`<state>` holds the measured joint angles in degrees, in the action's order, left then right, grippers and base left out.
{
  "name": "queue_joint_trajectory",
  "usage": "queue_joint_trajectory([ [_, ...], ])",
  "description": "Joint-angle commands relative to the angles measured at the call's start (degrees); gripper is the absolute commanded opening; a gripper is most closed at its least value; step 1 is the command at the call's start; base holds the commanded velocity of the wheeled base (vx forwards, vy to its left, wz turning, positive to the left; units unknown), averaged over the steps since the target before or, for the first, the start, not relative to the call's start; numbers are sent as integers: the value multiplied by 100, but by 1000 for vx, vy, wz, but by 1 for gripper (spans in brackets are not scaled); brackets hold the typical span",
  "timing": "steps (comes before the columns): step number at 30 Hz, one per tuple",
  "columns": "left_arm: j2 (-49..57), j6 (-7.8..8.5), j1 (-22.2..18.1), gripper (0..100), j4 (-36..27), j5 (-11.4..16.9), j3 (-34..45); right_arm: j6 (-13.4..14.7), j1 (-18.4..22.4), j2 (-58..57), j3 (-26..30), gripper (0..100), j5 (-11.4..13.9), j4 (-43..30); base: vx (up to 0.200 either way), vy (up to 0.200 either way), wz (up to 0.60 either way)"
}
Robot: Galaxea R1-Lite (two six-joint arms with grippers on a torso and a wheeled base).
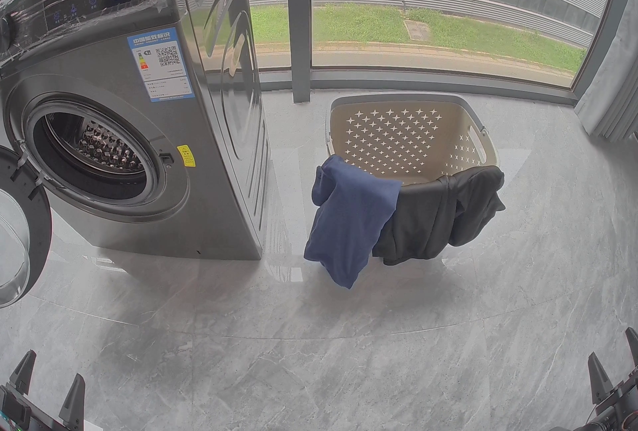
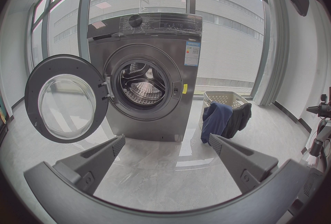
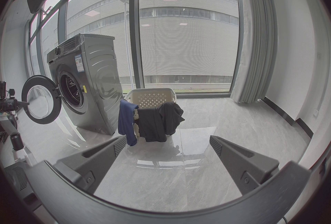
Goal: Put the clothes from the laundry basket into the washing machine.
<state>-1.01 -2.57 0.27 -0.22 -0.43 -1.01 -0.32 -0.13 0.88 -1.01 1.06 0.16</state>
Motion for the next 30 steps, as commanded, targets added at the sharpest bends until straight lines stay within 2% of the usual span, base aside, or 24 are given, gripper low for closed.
queue_joint_trajectory([
  [1,57,2,0,100,4,-10,84,-3,-4,-88,101,100,-1,2,0,0,0],
  [14,57,2,0,100,4,-1,84,-12,-4,-88,92,100,17,-16,0,0,0],
  [23,57,-6,0,100,4,-1,84,-12,-4,-88,92,100,17,-16,0,-200,0],
  [30,57,-6,0,100,4,-1,84,-12,-13,-88,101,100,17,2,0,0,0],
])
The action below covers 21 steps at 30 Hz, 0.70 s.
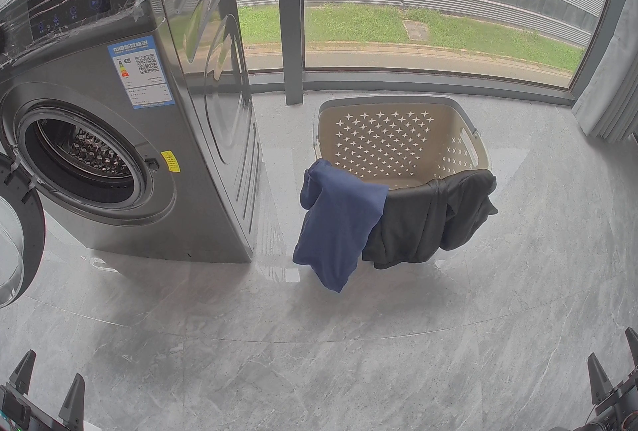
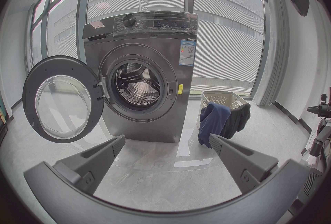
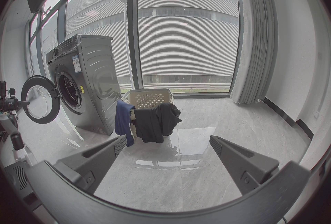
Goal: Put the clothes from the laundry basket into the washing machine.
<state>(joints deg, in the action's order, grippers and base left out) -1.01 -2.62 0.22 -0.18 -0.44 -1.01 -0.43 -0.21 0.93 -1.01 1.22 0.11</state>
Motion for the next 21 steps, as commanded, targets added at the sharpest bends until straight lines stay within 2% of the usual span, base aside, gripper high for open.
queue_joint_trajectory([
  [1,57,-2,4,100,1,0,84,-1,-6,-93,101,100,1,7,0,0,0],
  [2,57,-2,4,100,1,0,84,-1,-6,-93,101,100,-8,7,0,0,0],
  [17,57,-2,4,100,1,-9,84,-1,-6,-93,101,100,1,7,0,-200,0],
  [21,57,-2,4,100,1,0,84,-1,-6,-93,101,100,-8,7,0,0,0],
])
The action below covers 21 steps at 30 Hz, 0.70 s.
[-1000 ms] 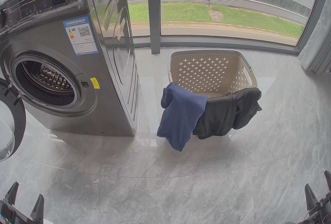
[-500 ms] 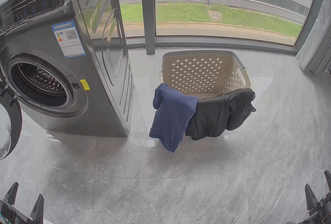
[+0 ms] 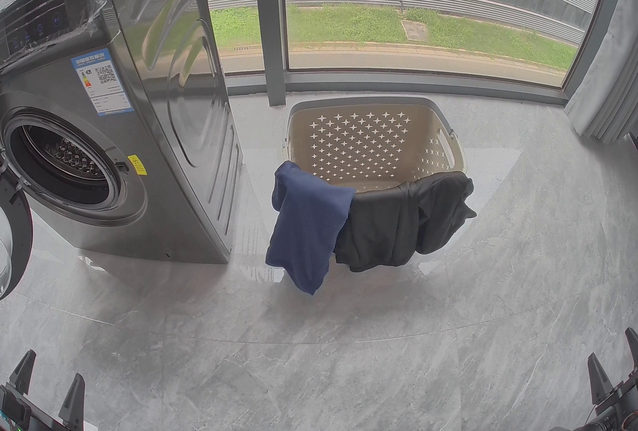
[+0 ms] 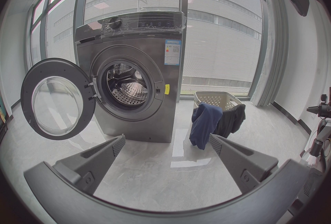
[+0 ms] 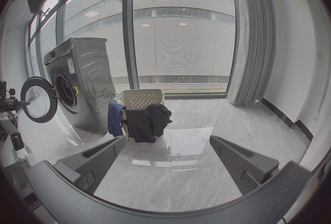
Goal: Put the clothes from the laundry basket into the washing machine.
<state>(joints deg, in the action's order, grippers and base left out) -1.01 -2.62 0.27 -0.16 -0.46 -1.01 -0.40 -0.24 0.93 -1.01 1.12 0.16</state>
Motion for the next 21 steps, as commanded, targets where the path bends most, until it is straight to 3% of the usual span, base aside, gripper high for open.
queue_joint_trajectory([
  [1,57,-2,0,100,-2,2,84,-4,-2,-93,101,100,2,2,0,0,0],
  [5,57,-2,0,100,-2,2,84,-4,-2,-93,101,100,11,2,0,0,0],
  [21,57,-2,0,100,-2,2,84,-4,-2,-93,101,100,11,2,200,0,0],
])
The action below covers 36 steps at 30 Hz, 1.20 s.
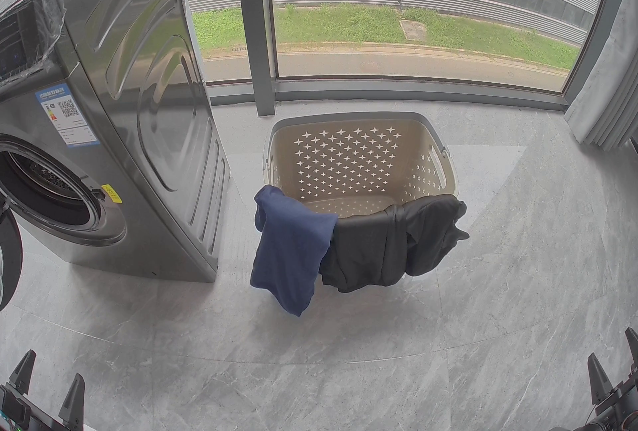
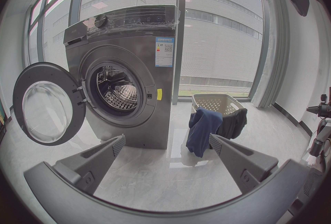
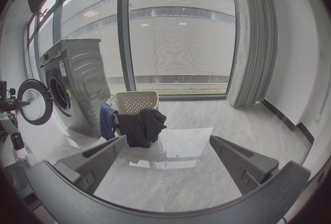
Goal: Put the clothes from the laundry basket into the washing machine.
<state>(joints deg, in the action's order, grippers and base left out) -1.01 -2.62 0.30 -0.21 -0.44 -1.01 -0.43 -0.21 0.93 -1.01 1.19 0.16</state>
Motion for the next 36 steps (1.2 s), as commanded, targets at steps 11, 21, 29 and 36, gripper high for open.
queue_joint_trajectory([
  [11,57,-2,-4,100,3,-9,84,-1,-6,-93,101,100,-5,2,36,0,0],
  [21,57,7,-4,100,3,0,84,8,-6,-93,101,100,4,2,0,-120,0],
  [29,57,-2,-4,100,3,0,84,8,-6,-93,101,100,4,2,0,0,0],
  [36,57,-2,-4,100,3,-9,84,8,-6,-93,101,100,-5,2,0,0,0],
])
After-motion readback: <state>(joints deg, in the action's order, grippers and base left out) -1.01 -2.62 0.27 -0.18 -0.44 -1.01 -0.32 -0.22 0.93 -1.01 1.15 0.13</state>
